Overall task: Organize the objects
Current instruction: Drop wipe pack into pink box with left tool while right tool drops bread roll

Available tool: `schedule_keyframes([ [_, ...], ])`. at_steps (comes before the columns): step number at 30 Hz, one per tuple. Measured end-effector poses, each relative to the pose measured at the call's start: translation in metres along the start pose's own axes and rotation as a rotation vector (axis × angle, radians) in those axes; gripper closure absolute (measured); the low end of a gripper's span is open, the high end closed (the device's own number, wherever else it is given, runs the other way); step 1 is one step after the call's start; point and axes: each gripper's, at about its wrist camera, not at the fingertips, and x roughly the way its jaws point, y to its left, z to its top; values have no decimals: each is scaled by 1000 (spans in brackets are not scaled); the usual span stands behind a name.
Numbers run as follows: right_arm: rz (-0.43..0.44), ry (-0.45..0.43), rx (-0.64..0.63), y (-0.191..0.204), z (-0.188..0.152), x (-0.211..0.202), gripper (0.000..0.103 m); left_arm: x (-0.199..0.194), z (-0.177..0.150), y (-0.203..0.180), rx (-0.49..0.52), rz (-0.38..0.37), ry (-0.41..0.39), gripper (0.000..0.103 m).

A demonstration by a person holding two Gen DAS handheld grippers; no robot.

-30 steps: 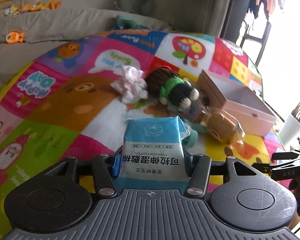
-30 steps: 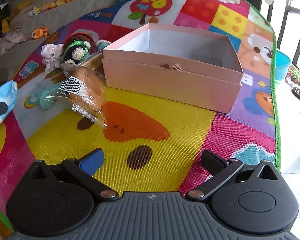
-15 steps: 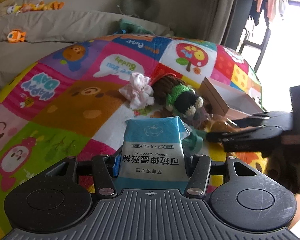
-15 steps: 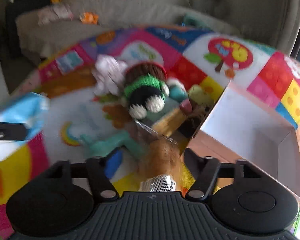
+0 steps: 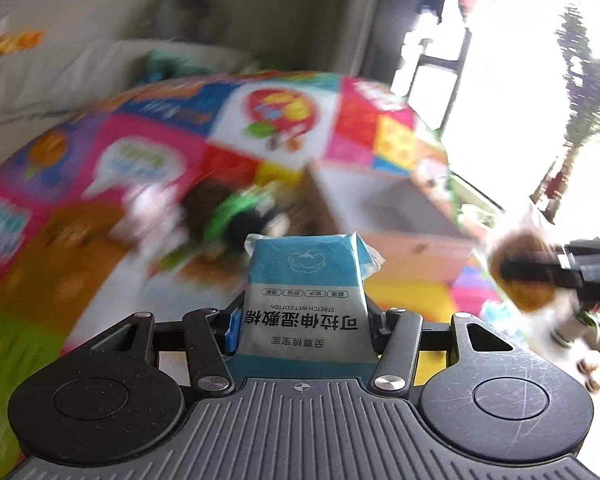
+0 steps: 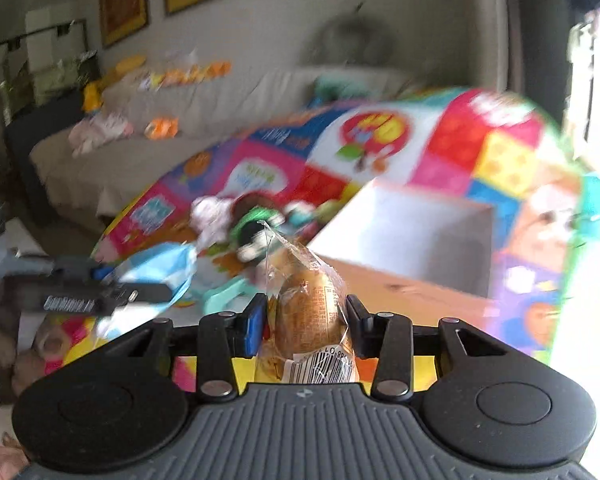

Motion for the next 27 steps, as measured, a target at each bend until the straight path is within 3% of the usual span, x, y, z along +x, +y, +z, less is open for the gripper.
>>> schedule_keyframes([
  [5,-102,-101,44,-28,-20,-20,62,74,68,-51,25,-6,-36,44],
  [8,-89,-111,94,-41,-30,-18,62,141,95,-78,30,21,-25,44],
  [11,-99,-115,123,-52,-37,-17,62,199,101,-98,47,96,21,44],
  [14,-116,-122,136,-59,-46,-18,62,229,89,-114,125,194,90,44],
  [18,-128,-114,155,-71,-57,-15,62,219,65,-119,231,213,171,41],
  [22,-107,-89,211,-81,-60,-2,62,188,59,-102,196,179,147,40],
  [25,-93,-84,228,-81,-57,3,62,147,59,-86,94,116,49,42],
  [27,-91,-82,232,-82,-52,7,62,121,58,-77,68,114,-32,44],
])
